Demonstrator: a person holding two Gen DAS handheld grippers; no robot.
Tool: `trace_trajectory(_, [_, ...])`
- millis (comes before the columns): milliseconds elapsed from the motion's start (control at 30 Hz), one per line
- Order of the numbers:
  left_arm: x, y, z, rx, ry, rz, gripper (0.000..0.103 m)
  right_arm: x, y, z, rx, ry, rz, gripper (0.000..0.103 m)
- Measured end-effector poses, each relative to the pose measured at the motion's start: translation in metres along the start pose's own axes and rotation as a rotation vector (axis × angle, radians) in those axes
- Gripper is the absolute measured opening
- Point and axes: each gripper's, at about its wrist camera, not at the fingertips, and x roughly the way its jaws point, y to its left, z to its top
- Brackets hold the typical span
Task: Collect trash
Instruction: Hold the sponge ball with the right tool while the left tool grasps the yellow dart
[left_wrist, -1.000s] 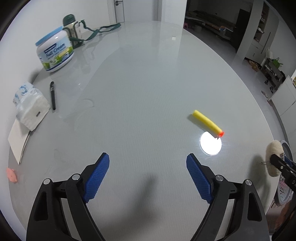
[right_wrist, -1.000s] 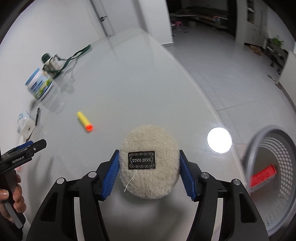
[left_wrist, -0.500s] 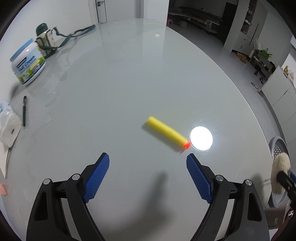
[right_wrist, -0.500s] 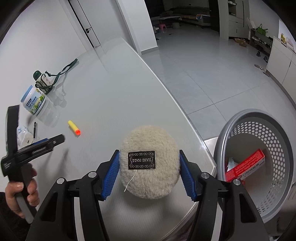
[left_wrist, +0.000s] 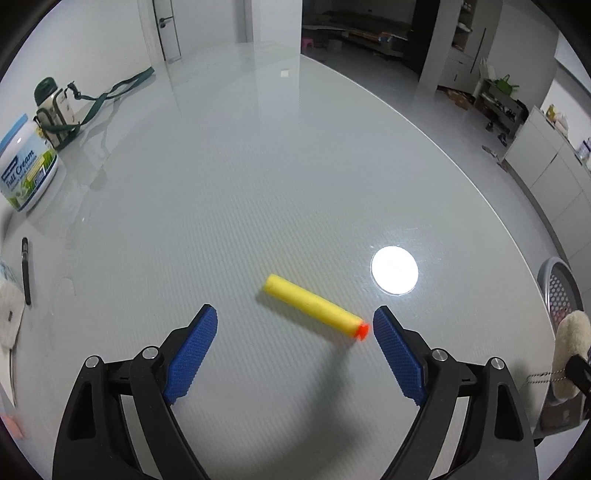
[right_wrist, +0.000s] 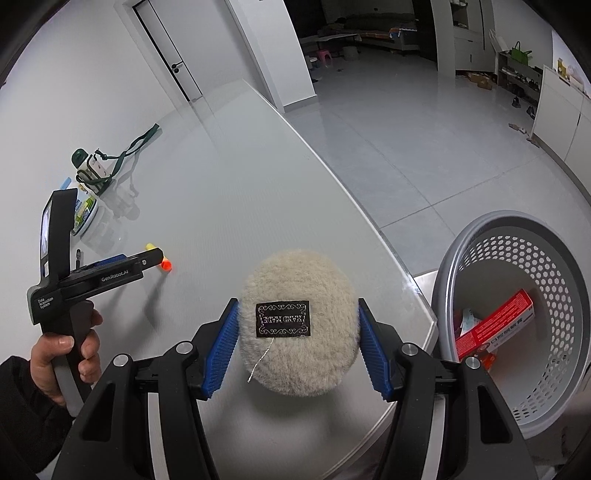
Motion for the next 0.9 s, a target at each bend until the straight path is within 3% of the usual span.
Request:
trace_trajectory(267, [0.01, 0.012, 0.006, -0.075, 0.036, 0.0, 0.085, 0.004, 0.006, 0.002, -0.008, 0.006, 0.008, 0.059])
trace_trajectory(467, [0.012, 0.002, 0.006, -0.115, 0.028, 0.03, 0.083, 0.007, 0.009, 0.001, -0.013, 0.012, 0.007, 0.059])
trace_trajectory(733, [0.017, -0.016, 0.005, -0.056, 0.041, 0.088, 0.057, 0.005, 0.009, 0.001, -0.01, 0.01, 0.001, 0.059])
trace_trajectory(800, [0.015, -0.015, 0.004, -0.058, 0.04, 0.073, 0.036, 0.005, 0.008, 0.001, -0.008, 0.009, 0.0, 0.059])
trace_trajectory(900, [0.012, -0.012, 0.001, -0.065, 0.049, 0.05, 0.013, 0.004, 0.009, 0.001, -0.005, 0.007, 0.001, 0.059])
